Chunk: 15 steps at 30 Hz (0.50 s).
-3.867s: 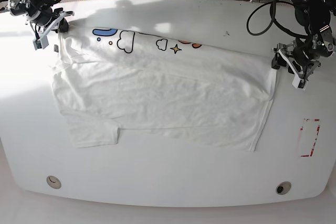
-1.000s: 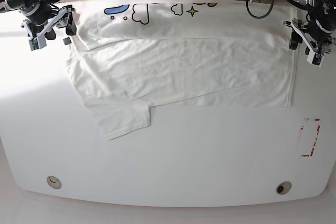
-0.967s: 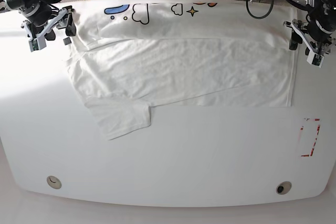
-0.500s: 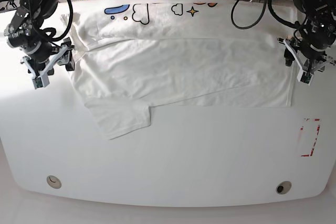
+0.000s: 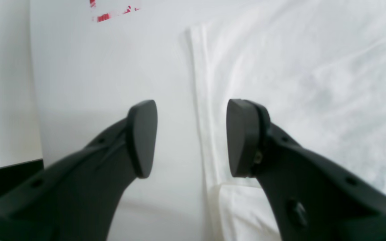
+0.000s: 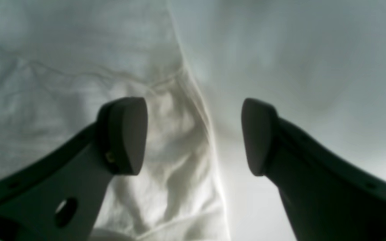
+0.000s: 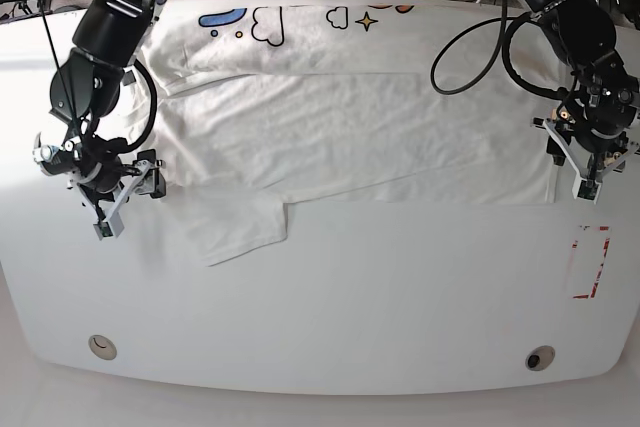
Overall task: Fold the T-shirt properly
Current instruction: 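Release the edge and grasp the shirt's opposite edge with both grippers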
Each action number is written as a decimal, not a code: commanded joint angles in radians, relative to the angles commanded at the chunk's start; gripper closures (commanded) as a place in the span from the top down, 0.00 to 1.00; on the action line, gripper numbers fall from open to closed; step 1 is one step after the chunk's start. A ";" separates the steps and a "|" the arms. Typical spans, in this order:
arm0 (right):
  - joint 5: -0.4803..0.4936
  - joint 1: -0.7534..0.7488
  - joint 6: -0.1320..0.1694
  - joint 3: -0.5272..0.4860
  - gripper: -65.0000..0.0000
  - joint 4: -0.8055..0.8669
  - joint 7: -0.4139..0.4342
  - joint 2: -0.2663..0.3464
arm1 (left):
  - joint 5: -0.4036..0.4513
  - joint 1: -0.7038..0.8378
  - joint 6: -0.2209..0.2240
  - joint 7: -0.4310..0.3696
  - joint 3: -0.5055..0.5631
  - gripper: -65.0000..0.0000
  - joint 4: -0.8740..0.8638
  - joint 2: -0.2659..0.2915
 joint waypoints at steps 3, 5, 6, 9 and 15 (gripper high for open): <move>-0.028 0.051 0.000 -0.015 0.65 -0.114 0.066 0.002 | -0.002 -0.002 0.000 -0.002 0.000 0.48 -0.017 0.000; -0.052 0.086 0.000 -0.029 0.65 -0.199 0.112 0.002 | -0.002 -0.002 0.000 -0.002 0.000 0.48 -0.020 -0.002; -0.060 0.100 0.000 -0.035 0.65 -0.230 0.137 0.002 | -0.002 -0.002 0.000 -0.002 0.000 0.48 -0.020 -0.002; -0.077 0.124 0.000 -0.075 0.65 -0.304 0.192 0.002 | -0.002 -0.002 0.000 -0.002 0.000 0.48 -0.020 -0.002; -0.075 0.123 0.000 -0.104 0.65 -0.362 0.232 -0.005 | 0.002 -0.031 0.000 -0.012 -0.002 0.49 -0.055 -0.002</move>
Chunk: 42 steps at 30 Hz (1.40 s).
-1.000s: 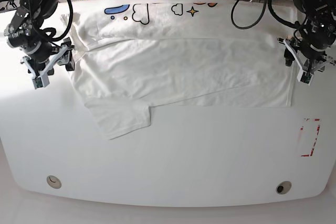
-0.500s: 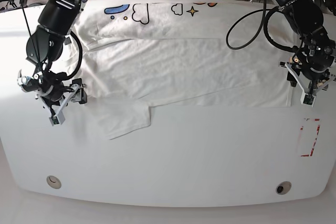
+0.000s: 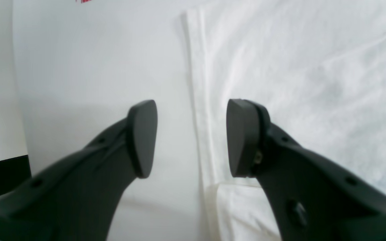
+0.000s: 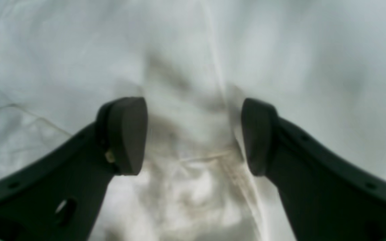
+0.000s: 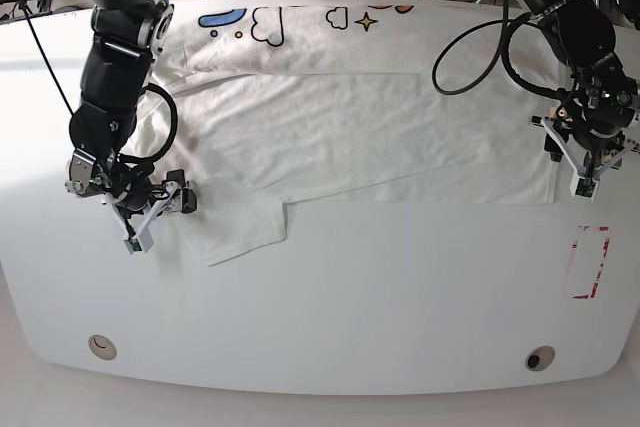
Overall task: Fold the T-shirt properly
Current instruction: 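Release the edge and grasp the shirt's opposite edge with both grippers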
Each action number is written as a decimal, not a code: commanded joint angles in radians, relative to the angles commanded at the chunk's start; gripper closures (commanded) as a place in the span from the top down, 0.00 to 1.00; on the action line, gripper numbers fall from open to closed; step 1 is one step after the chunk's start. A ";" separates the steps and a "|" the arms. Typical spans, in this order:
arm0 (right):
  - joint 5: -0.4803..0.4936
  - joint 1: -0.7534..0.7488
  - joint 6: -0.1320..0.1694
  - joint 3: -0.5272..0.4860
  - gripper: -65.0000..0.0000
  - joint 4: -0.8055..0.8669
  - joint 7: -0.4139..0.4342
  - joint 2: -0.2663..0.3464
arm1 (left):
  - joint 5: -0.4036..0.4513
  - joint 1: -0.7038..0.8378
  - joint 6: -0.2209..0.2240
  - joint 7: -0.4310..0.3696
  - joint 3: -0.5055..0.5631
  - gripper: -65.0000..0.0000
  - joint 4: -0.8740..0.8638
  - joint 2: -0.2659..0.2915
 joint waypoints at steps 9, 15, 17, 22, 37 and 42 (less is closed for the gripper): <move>0.000 -0.005 0.000 0.000 0.30 -0.003 0.000 -0.035 | -0.005 -0.097 0.019 -0.034 -0.002 0.58 -0.126 -0.015; 0.000 -0.003 0.000 0.000 0.11 -0.003 0.000 -0.037 | -0.002 -0.169 0.116 -0.144 0.002 0.58 -0.281 -0.015; 0.000 -0.002 0.000 0.000 0.09 -0.002 0.000 -0.037 | -0.002 -0.195 0.119 -0.161 0.002 0.58 -0.341 -0.017; 0.000 -0.002 0.000 0.000 0.07 0.000 0.000 -0.034 | -0.002 -0.255 0.120 -0.216 0.000 0.58 -0.497 -0.052; 0.002 -0.003 0.000 0.000 0.07 0.002 0.000 -0.032 | -0.006 -0.287 0.185 -0.318 0.005 0.58 -0.733 -0.072; 0.002 -0.003 0.000 0.000 0.07 0.034 -0.002 -0.032 | -0.008 -0.287 0.162 -0.322 0.006 0.57 -0.744 -0.068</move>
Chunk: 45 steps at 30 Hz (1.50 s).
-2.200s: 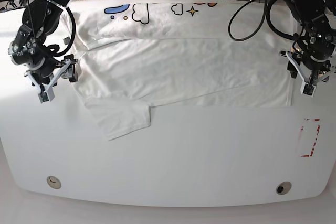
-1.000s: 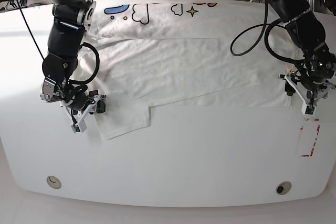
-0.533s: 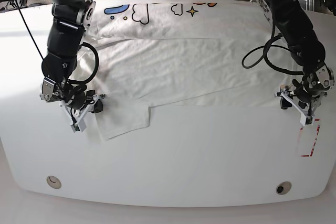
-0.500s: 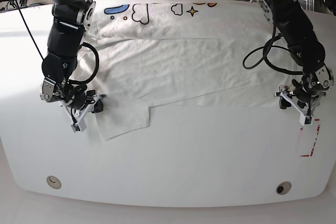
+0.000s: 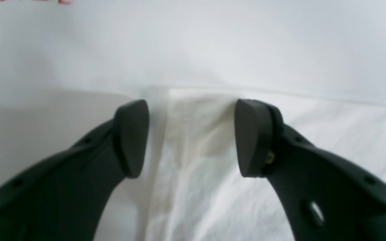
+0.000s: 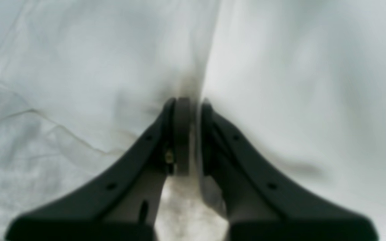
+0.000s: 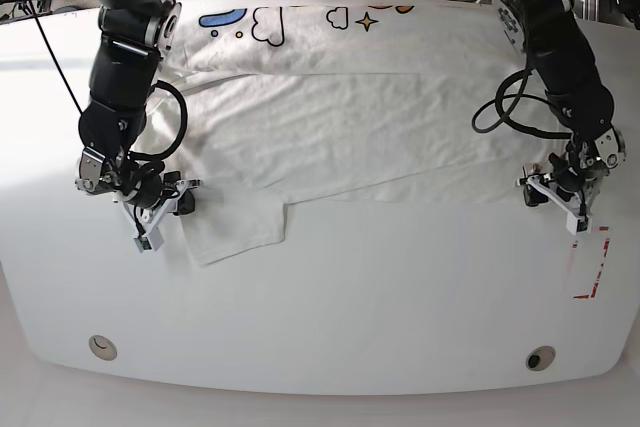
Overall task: Fold the T-shirt properly
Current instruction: 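Release the edge and grasp the shirt's opposite edge with both grippers, then fold the grasped edge over onto the printed half with both grippers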
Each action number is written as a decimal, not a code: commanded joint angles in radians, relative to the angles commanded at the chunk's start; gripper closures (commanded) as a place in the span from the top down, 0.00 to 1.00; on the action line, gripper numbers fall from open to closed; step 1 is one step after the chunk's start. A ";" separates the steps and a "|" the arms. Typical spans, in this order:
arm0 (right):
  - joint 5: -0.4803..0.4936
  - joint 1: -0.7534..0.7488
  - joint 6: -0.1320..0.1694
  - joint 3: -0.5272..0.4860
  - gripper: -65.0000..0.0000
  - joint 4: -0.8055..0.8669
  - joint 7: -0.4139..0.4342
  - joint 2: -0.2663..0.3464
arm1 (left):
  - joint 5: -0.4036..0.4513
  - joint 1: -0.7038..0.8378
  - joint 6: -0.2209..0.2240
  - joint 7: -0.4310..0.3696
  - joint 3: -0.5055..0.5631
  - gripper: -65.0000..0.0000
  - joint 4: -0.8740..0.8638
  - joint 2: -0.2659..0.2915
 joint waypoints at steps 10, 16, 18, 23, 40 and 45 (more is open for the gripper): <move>0.005 -0.003 0.000 0.000 0.00 0.161 -0.109 -0.002 | 0.000 -0.002 -0.144 0.002 -0.002 0.00 0.012 -0.002; 0.008 -0.005 0.000 0.002 0.00 0.278 -0.199 0.000 | 0.000 0.018 -0.162 0.046 -0.003 0.00 0.175 0.011; 0.002 -0.018 0.000 0.002 0.00 0.285 -0.196 0.000 | 0.000 0.021 -0.162 0.069 -0.002 0.00 0.183 0.017; 0.008 -0.018 0.000 0.002 0.00 0.293 -0.201 -0.002 | 0.000 0.025 -0.162 0.075 -0.005 0.00 0.190 0.017; 0.009 -0.181 0.000 0.009 0.00 0.720 -0.373 -0.031 | -0.002 0.141 -0.162 0.238 -0.028 0.00 0.597 0.078; 0.009 -0.281 0.000 0.012 0.00 0.882 -0.423 -0.044 | 0.000 0.232 -0.162 0.239 -0.032 0.00 0.700 0.092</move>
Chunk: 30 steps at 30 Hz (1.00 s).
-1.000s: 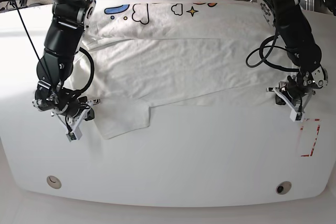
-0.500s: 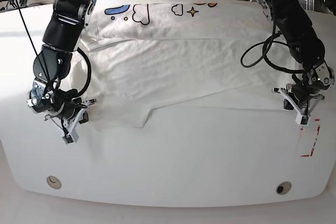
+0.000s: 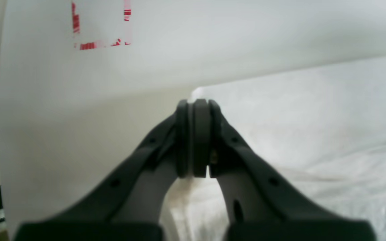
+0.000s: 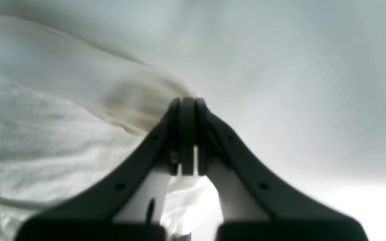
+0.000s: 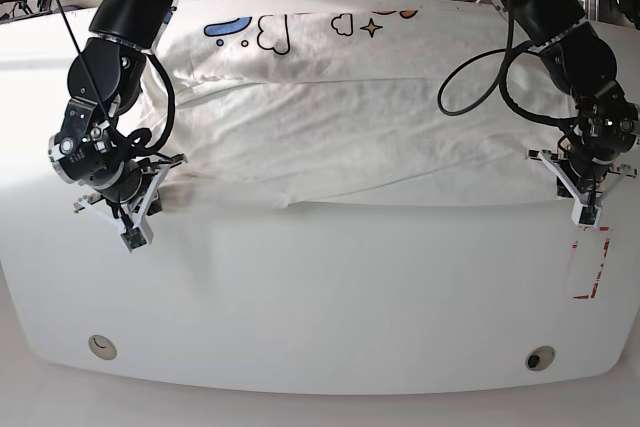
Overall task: Fold the T-shirt properly
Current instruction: 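Fold the grasped edge over onto the printed half with both grippers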
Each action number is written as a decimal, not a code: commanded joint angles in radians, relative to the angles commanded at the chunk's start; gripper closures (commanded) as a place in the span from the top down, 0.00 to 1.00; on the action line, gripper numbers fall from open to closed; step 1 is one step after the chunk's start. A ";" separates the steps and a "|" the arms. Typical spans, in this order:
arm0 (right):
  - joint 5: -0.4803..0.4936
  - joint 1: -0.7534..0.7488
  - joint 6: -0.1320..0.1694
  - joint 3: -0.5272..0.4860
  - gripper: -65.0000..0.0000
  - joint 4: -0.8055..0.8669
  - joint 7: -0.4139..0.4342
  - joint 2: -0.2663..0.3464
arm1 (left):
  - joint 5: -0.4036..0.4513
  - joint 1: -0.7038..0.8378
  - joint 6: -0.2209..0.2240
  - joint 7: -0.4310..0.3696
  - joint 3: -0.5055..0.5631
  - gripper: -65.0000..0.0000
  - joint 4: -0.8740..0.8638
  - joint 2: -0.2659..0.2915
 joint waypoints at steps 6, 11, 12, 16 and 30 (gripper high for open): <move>0.000 -0.097 0.000 0.066 0.00 0.123 -0.064 -0.040 | 0.000 0.094 0.000 0.000 -0.003 0.00 0.071 0.002; 0.132 -0.206 0.000 0.146 0.00 0.144 -0.086 -0.043 | -0.002 0.193 0.000 0.000 -0.003 0.00 0.146 0.000; 0.166 -0.227 0.000 0.163 0.00 0.144 -0.086 -0.043 | -0.002 0.209 0.000 0.000 -0.003 0.00 0.157 0.000; 0.269 -0.315 0.000 0.207 0.00 0.146 -0.086 -0.043 | -0.002 0.269 0.000 0.000 -0.003 0.00 0.173 0.000; 0.394 -0.451 0.000 0.284 0.00 0.144 -0.081 -0.040 | 0.000 0.437 0.000 0.000 0.000 0.00 0.173 -0.003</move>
